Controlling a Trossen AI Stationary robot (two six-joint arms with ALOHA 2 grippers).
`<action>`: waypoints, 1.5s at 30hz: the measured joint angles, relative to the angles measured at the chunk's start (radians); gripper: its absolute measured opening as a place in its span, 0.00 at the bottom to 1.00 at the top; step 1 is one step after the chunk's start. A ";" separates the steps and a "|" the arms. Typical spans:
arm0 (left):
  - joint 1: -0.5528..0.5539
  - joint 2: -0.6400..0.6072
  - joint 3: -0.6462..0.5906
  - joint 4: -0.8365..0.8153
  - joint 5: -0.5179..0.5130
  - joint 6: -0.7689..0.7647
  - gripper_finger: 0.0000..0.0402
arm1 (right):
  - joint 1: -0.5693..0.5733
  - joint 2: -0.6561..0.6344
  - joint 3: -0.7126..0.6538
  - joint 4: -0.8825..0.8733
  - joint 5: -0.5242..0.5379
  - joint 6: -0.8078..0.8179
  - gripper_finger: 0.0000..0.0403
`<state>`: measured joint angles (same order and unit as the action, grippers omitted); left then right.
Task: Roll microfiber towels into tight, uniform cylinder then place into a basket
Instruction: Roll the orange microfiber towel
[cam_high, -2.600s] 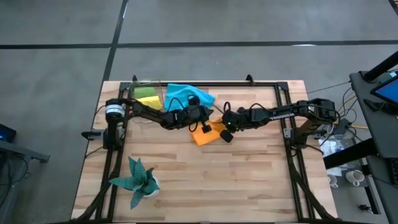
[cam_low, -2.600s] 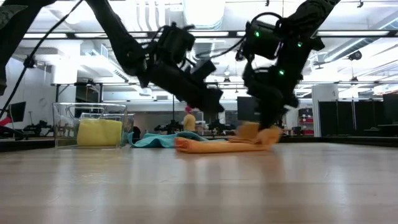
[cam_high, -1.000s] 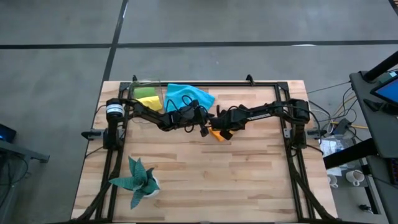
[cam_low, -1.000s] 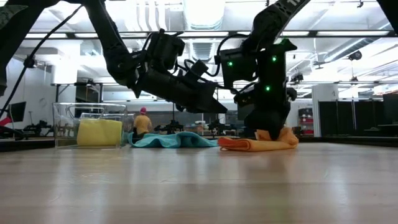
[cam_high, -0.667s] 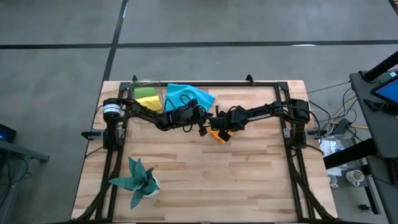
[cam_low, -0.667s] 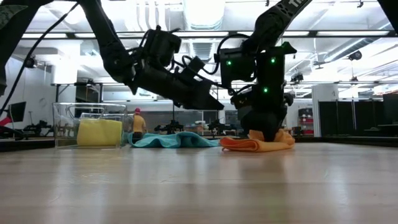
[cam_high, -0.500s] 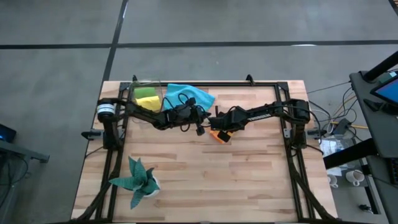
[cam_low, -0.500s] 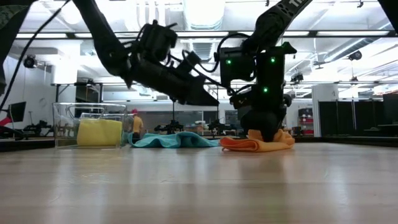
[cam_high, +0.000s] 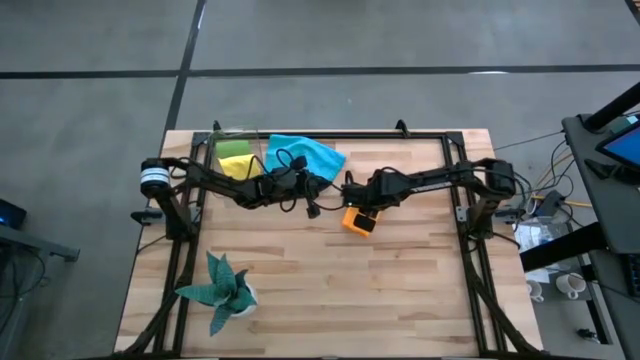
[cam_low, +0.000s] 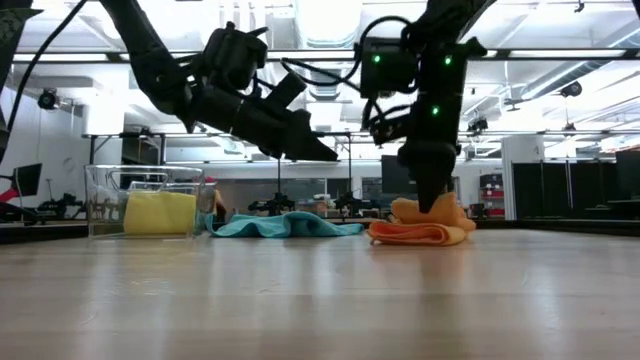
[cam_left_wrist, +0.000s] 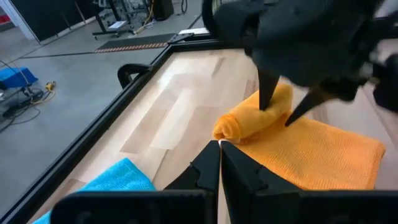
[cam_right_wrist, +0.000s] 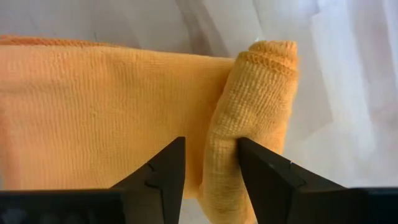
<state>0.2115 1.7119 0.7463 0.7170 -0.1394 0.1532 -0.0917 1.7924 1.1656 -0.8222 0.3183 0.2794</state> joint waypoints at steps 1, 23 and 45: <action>0.000 0.000 -0.001 0.000 0.000 0.004 0.00 | 0.000 -0.011 -0.003 -0.006 -0.001 0.000 0.36; 0.000 0.049 0.002 0.140 0.014 -0.070 0.00 | 0.012 -0.073 -0.174 0.081 -0.094 -0.021 0.27; 0.017 0.558 0.561 -0.009 0.261 -0.138 0.00 | 0.015 -0.073 -0.174 0.146 -0.139 -0.071 0.26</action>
<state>0.2281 2.2700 1.3072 0.7081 0.1211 0.0151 -0.0765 1.7191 0.9916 -0.6761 0.1791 0.2085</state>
